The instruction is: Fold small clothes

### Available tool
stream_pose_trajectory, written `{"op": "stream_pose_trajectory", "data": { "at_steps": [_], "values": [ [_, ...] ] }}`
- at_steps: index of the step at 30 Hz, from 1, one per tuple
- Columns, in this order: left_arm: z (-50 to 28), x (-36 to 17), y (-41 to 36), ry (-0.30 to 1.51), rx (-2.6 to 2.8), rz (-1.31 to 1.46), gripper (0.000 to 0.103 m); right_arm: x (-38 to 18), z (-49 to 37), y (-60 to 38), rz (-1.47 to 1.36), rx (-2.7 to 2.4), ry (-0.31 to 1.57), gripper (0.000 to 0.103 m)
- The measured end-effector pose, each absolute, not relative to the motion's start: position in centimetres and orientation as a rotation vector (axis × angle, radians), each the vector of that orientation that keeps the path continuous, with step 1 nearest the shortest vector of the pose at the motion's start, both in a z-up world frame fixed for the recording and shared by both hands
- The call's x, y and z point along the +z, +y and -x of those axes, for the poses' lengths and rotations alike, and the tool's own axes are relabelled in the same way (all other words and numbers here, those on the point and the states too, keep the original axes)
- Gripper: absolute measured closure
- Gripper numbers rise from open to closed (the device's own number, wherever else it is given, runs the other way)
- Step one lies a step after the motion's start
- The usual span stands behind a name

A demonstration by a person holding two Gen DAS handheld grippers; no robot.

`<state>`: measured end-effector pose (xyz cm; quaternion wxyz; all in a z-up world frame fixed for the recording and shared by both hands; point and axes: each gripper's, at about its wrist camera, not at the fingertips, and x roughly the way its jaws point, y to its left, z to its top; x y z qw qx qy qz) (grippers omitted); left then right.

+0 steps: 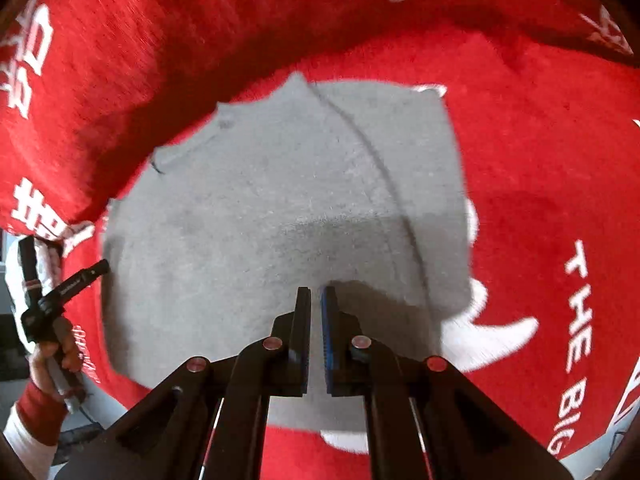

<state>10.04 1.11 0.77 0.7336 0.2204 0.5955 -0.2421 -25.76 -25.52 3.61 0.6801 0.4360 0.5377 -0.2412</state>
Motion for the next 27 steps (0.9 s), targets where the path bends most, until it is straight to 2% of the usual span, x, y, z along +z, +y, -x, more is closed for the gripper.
{"op": "stream_pose_trajectory", "data": {
  "at_steps": [5, 12, 27],
  "values": [
    [-11.2, -1.0, 2.1, 1.35, -0.511, -0.458, 0.046, 2.0, 27.4, -26.2, -1.055, -0.56, 1.196, 0.1],
    [-12.6, -1.1, 4.6, 1.37, -0.426, -0.475, 0.046, 2.6, 28.2, -26.4, -1.075, -0.571, 1.215, 0.097],
    [-9.5, 1.6, 5.1, 1.398, -0.477, -0.48, 0.046, 3.8, 27.4, -24.5, -1.075, -0.589, 1.24, 0.097]
  ]
}}
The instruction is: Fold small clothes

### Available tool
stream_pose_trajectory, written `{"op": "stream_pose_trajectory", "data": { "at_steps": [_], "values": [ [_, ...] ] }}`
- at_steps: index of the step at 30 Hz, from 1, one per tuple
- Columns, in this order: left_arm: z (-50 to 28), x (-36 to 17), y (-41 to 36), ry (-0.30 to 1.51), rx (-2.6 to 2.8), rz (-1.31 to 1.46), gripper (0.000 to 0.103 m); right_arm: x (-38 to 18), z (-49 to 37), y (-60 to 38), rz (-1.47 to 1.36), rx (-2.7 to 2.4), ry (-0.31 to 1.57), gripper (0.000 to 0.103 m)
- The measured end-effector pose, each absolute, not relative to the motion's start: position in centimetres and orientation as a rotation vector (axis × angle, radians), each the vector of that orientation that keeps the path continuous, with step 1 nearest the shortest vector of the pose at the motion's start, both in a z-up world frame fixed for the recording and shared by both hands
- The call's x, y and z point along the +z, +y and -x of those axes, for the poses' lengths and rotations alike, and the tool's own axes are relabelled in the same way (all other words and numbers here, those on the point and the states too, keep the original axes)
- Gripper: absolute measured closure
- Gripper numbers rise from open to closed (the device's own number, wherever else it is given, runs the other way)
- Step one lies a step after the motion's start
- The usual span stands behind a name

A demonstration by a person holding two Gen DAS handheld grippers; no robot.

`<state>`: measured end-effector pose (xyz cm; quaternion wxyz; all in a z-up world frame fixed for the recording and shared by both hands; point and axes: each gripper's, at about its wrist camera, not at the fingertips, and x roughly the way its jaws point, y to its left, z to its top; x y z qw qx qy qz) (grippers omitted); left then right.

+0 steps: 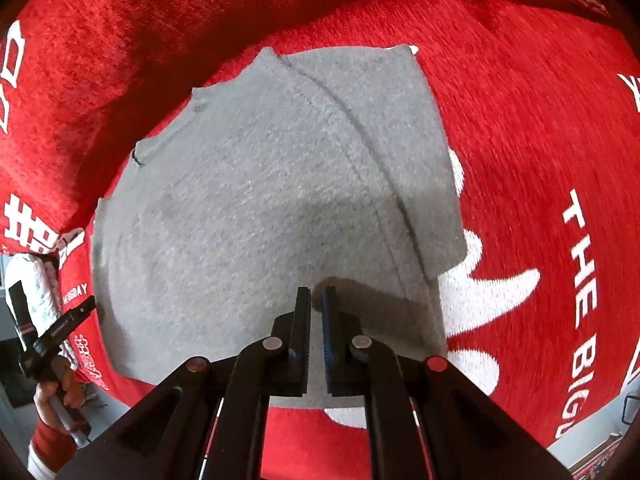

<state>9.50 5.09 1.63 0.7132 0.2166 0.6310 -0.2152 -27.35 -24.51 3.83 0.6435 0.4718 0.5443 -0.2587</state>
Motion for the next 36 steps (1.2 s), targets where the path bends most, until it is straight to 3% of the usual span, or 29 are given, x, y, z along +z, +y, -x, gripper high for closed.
{"op": "stream_pose_trajectory", "data": {
  "at_steps": [12, 14, 15, 16, 22, 23, 25, 36],
  "values": [
    [-7.8, 3.0, 4.9, 1.432, -0.523, -0.486, 0.046, 4.4, 26.1, -22.0, -1.069, -0.549, 1.257, 0.094],
    [-7.6, 3.2, 5.0, 1.442, -0.524, -0.482, 0.046, 4.6, 25.8, -21.6, -1.054, -0.544, 1.264, 0.074],
    [-7.5, 3.3, 5.0, 1.442, -0.523, -0.482, 0.046, 4.7, 25.7, -21.3, -1.044, -0.543, 1.265, 0.051],
    [-7.3, 3.4, 5.0, 1.444, -0.52, -0.484, 0.046, 4.9, 25.4, -21.1, -1.03, -0.543, 1.267, 0.037],
    [-5.8, 3.2, 4.6, 1.46, -0.525, -0.535, 0.044, 5.5, 24.4, -19.8, -0.974, -0.523, 1.284, 0.036],
    [-5.5, 3.2, 4.6, 1.457, -0.528, -0.542, 0.028, 5.6, 24.2, -19.7, -0.964, -0.522, 1.288, 0.035],
    [-4.7, 3.7, 4.5, 1.427, -0.531, -0.549, 0.006, 5.9, 23.8, -19.3, -0.933, -0.521, 1.293, 0.029],
    [-2.9, 4.6, 3.6, 1.397, -0.543, -0.574, 0.006, 7.2, 21.2, -16.8, -0.7, -0.549, 1.359, 0.02]
  ]
}}
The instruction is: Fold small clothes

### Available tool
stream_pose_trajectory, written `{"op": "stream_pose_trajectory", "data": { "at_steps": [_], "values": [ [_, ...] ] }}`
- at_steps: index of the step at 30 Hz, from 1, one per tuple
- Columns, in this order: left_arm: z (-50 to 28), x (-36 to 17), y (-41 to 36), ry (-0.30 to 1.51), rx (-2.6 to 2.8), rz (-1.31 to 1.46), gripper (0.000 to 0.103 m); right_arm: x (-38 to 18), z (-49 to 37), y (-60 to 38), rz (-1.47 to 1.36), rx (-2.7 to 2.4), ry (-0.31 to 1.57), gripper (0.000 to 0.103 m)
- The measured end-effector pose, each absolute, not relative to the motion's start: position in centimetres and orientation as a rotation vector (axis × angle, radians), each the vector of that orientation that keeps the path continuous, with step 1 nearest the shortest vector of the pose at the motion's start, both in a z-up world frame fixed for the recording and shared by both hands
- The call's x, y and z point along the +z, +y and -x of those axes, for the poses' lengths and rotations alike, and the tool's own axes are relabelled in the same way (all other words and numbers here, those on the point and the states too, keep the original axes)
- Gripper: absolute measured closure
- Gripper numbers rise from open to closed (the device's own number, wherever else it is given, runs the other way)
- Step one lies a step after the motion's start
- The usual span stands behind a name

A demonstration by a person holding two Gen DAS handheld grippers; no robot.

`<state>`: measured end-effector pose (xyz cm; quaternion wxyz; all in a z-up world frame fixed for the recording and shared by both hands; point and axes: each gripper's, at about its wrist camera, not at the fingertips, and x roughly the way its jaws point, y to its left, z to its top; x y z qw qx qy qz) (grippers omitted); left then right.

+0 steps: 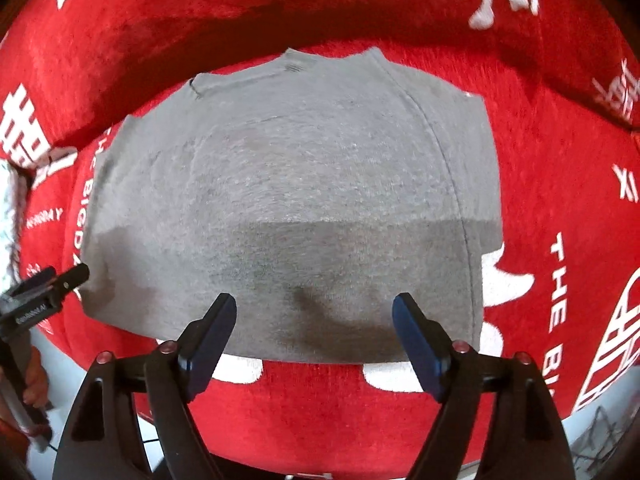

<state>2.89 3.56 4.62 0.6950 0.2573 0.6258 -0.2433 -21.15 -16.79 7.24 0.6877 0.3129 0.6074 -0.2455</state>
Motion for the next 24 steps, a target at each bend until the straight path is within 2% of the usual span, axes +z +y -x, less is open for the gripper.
{"op": "stream_pose_trajectory", "data": {
  "at_steps": [18, 20, 24],
  "values": [
    [-5.2, 3.9, 5.7, 1.423, -0.534, -0.521, 0.006, 7.3, 17.9, -13.3, -0.641, -0.54, 1.37, 0.015],
    [-5.8, 3.5, 6.1, 1.428, -0.52, -0.516, 0.0, 7.0, 17.5, -12.7, -0.647, -0.534, 1.376, 0.015],
    [-6.9, 2.6, 6.7, 1.454, -0.507, -0.519, 0.0, 6.5, 17.0, -11.6, -0.717, -0.495, 1.351, 0.015]
  ]
}}
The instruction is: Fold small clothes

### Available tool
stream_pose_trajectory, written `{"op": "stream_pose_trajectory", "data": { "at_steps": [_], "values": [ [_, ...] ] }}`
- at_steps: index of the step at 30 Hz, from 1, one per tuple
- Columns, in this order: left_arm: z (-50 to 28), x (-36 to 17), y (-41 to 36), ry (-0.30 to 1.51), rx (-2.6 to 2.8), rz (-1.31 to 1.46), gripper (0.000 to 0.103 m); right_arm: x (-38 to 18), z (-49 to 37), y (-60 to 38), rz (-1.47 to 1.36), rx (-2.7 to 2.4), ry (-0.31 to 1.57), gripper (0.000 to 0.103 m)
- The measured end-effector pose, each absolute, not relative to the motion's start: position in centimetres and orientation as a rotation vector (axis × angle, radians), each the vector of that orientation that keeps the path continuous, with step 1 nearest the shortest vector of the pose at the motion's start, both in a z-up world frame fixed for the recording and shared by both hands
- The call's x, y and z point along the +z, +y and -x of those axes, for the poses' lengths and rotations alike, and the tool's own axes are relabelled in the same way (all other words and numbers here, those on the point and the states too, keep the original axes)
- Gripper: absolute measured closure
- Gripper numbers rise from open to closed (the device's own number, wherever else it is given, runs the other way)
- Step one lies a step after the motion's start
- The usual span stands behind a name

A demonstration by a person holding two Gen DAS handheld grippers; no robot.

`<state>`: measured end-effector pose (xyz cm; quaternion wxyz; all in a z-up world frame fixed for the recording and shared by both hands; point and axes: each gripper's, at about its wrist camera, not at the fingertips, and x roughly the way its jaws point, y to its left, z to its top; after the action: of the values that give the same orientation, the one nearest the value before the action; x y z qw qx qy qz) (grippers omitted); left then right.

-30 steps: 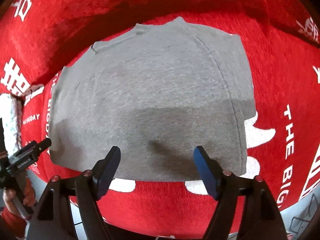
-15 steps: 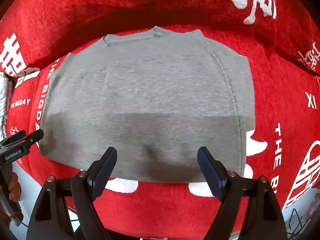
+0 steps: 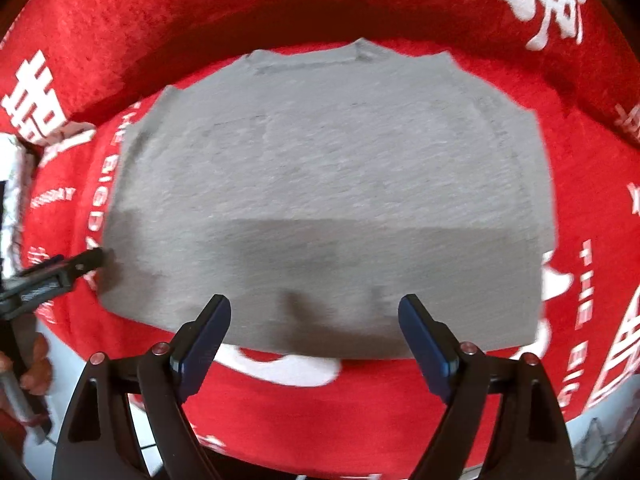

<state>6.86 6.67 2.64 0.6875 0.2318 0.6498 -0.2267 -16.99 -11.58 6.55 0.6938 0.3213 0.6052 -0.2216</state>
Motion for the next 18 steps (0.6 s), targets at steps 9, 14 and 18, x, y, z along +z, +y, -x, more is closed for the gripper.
{"op": "stream_pose_trajectory", "data": {
  "at_steps": [9, 14, 18],
  "values": [
    [-8.0, 1.6, 7.2, 1.463, -0.506, -0.542, 0.0, 3.7, 18.0, -10.2, -1.214, -0.37, 1.175, 0.015],
    [-8.4, 1.4, 7.5, 1.459, -0.496, -0.545, 0.0, 3.0, 18.5, -9.0, -1.377, -0.307, 1.069, 0.005],
    [-8.8, 1.2, 7.8, 1.473, -0.502, -0.527, 0.0, 2.3, 18.9, -8.3, -1.447, -0.284, 1.039, 0.005]
  ]
}}
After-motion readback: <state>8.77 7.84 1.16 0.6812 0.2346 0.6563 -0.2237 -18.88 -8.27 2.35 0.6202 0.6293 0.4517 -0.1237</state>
